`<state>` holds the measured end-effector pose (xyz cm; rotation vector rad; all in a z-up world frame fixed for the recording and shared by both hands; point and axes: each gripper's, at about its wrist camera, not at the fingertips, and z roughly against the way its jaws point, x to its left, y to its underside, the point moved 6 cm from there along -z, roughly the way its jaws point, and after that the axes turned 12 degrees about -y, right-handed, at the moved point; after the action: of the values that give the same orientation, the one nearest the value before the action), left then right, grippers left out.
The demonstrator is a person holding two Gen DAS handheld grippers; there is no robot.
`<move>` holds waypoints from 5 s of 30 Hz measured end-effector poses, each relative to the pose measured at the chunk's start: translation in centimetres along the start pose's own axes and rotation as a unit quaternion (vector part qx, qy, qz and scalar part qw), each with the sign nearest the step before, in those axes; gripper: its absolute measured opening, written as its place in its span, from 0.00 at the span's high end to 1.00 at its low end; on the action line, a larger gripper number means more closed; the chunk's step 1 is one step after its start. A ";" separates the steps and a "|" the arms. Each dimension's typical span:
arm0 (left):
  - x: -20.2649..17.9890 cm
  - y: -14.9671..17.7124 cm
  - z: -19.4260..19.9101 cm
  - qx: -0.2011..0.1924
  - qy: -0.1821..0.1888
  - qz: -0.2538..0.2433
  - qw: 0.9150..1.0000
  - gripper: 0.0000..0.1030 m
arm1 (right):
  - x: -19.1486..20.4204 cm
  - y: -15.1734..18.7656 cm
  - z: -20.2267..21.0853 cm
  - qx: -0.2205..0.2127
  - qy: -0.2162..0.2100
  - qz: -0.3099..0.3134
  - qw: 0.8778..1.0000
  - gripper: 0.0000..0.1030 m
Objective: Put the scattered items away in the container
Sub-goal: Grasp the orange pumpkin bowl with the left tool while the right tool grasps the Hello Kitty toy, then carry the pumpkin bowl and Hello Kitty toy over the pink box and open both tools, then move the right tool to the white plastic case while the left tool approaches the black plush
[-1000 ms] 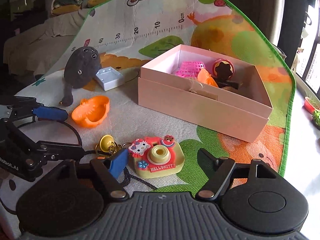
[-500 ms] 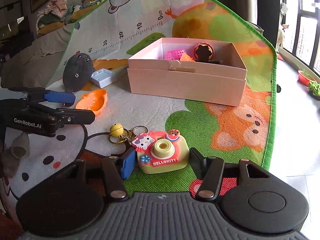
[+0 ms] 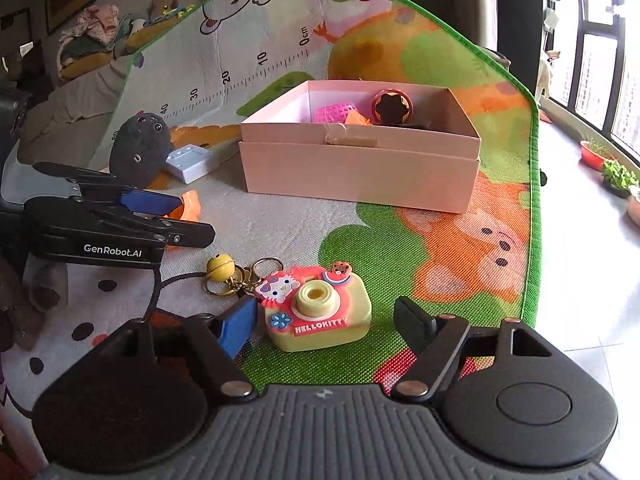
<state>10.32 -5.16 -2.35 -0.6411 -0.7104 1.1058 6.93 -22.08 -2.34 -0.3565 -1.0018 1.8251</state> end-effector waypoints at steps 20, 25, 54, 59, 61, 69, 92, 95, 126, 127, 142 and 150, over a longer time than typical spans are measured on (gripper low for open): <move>-0.8 2.0 3.3 0.010 0.050 0.008 0.999 0.27 | 1.6 -0.5 -0.4 0.037 0.005 0.034 0.999 0.45; -0.5 2.2 3.7 0.008 0.058 0.013 0.998 0.19 | 2.1 -1.0 0.0 0.042 0.012 0.046 0.998 0.45; -5.4 1.1 8.9 -0.046 0.073 -0.054 0.995 0.49 | 1.6 -0.9 7.5 0.011 0.052 0.063 0.997 0.45; -4.9 -1.2 8.9 -0.067 0.073 -0.049 0.994 0.49 | 0.0 -4.1 7.9 -0.013 0.045 0.055 0.997 0.45; -4.5 -2.9 8.5 -0.080 0.070 -0.047 0.993 0.49 | -0.9 -6.2 7.9 -0.033 0.042 0.052 0.997 0.46; -3.0 -11.9 4.4 -0.158 0.057 -0.033 0.985 0.49 | -5.0 -17.2 5.1 -0.114 0.028 0.037 0.992 0.46; 3.2 -3.8 1.6 -0.082 0.010 0.063 0.995 0.06 | 0.8 -16.7 -6.5 -0.056 0.024 0.156 0.986 0.43; 5.4 -2.2 2.2 -0.075 -0.018 0.087 0.993 0.06 | 5.4 -16.2 -8.0 -0.024 -0.037 0.190 0.981 0.43; 9.2 4.1 6.1 -0.042 -0.002 0.128 0.991 0.02 | 13.0 -11.1 -14.2 0.069 -0.045 0.259 0.962 0.46; 9.0 4.0 6.1 -0.041 -0.003 0.127 0.991 0.02 | 13.0 -11.5 -14.9 0.062 -0.040 0.257 0.964 0.41; 9.6 4.9 7.3 -0.026 -0.026 0.125 0.991 0.02 | 12.7 -8.8 -12.5 0.094 -0.089 0.238 0.963 0.54; 7.6 4.5 7.2 -0.031 0.007 0.114 0.993 0.02 | 8.0 -2.1 -3.0 0.103 -0.058 0.215 0.969 0.48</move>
<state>4.27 4.21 0.11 -0.7969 -0.6721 1.2908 6.30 -13.34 -1.14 -0.3610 -0.8451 2.3438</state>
